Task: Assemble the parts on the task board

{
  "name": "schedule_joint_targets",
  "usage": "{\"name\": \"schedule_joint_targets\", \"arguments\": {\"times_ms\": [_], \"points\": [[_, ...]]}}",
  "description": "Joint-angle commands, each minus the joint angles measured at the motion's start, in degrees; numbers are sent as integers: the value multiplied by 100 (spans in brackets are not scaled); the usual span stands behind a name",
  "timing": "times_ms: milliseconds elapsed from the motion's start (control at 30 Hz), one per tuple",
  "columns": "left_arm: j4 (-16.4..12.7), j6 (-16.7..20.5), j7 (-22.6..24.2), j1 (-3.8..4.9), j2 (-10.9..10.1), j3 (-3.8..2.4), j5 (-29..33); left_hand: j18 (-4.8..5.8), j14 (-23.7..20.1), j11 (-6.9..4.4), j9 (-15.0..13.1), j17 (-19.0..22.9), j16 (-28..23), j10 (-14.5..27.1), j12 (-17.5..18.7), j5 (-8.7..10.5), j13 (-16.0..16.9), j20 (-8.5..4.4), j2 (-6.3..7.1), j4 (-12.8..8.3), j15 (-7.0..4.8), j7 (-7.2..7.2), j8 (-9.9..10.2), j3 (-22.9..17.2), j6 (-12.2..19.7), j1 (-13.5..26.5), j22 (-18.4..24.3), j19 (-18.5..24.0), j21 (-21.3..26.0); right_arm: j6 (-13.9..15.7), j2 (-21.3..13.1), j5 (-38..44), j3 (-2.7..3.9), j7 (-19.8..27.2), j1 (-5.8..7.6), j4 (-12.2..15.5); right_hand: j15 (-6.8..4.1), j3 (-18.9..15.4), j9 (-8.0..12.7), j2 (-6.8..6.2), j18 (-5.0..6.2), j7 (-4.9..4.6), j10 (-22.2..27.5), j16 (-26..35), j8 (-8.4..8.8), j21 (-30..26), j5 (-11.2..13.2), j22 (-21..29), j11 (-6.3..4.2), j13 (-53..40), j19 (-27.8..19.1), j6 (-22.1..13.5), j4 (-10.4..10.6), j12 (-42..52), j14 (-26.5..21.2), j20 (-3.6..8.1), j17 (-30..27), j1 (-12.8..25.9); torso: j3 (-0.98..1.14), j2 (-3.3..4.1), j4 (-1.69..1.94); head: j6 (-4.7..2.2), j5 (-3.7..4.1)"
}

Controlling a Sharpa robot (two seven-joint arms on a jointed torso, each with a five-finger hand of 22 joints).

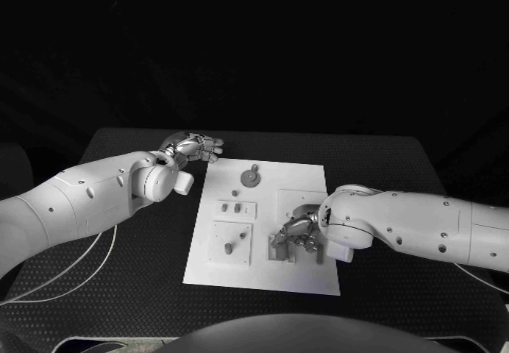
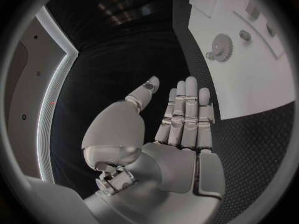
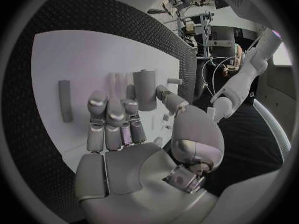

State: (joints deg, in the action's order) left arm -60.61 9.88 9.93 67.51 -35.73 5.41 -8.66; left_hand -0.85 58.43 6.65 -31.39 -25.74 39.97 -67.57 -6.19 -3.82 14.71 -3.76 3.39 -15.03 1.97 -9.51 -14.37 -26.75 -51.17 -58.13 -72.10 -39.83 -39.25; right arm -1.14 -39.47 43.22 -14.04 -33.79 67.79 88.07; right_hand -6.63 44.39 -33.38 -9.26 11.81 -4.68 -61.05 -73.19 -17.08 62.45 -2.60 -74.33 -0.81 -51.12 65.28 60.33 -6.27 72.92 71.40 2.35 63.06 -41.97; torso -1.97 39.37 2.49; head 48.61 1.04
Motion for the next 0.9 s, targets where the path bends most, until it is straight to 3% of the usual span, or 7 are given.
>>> {"name": "schedule_joint_targets", "arguments": {"times_ms": [33, 200, 367, 733, 900], "points": [[-15, -83, 33, 5, 8, -3, 19, -61, -6, 3, 6, -6, -23, 31, 37, 1, -9, 47, 3, 36, 44, 0, -24, 12, 31, 52, -8, 5, 21, -22, 18, -6, -18, 33, -35, -20, -36, 20, 3, 29, 319, -26, -3, 19, 40, 32, -25, 6, -50, 10, 3, 26, 28, -26, -1, -26, -8, 49, 4, 3, -7, 4, -8], [-14, -86, 31, 5, 8, -3, 19, -62, -6, 3, 6, -8, -25, 31, 38, 1, -9, 48, 3, 37, 44, 0, -24, 12, 31, 53, -9, 5, 22, -59, 36, 4, -18, 52, -44, -45, -39, 18, 2, -60, 319, -25, 4, 24, 47, 29, -18, 15, -52, 12, 0, 26, 56, -35, -10, -23, -9, 111, 4, 3, -5, 6, -8], [-14, -87, 31, 5, 8, -3, 18, -62, -6, 4, 7, -10, -27, 31, 38, 2, -9, 48, 2, 38, 44, 0, -25, 11, 32, 53, -11, 5, 23, -90, 50, -3, -18, 72, -61, -62, -31, -109, -1, -282, 319, -41, 28, 36, 70, 23, -17, 33, -37, 16, -2, -17, 187, -52, -33, -24, -12, 313, 2, 2, -2, 6, -9], [-17, -99, 28, 6, 27, -3, 18, -63, -7, 3, 8, -15, -31, 31, 38, 0, -10, 48, 2, 38, 45, -1, -26, 9, 32, 51, -14, 6, 25, -44, 43, 61, -18, 101, -71, -44, -26, -492, -33, -462, 319, -54, 78, 47, 89, 12, -19, 52, -25, 15, -43, -89, 147, -68, -80, 10, -11, 391, -4, -3, -5, 21, -14], [-14, -92, 25, 6, 16, -3, 18, -63, -7, 3, 8, -17, -32, 32, 38, 1, -10, 48, 3, 37, 45, -1, -26, 9, 33, 50, -15, 6, 26, -79, 42, 95, -18, 107, -73, -37, -29, -551, -45, -472, 319, -53, 84, 47, 89, 9, -20, 59, -27, 14, -50, -99, 118, -68, -86, 23, -10, 342, 0, 2, -7, 27, -19]]}}
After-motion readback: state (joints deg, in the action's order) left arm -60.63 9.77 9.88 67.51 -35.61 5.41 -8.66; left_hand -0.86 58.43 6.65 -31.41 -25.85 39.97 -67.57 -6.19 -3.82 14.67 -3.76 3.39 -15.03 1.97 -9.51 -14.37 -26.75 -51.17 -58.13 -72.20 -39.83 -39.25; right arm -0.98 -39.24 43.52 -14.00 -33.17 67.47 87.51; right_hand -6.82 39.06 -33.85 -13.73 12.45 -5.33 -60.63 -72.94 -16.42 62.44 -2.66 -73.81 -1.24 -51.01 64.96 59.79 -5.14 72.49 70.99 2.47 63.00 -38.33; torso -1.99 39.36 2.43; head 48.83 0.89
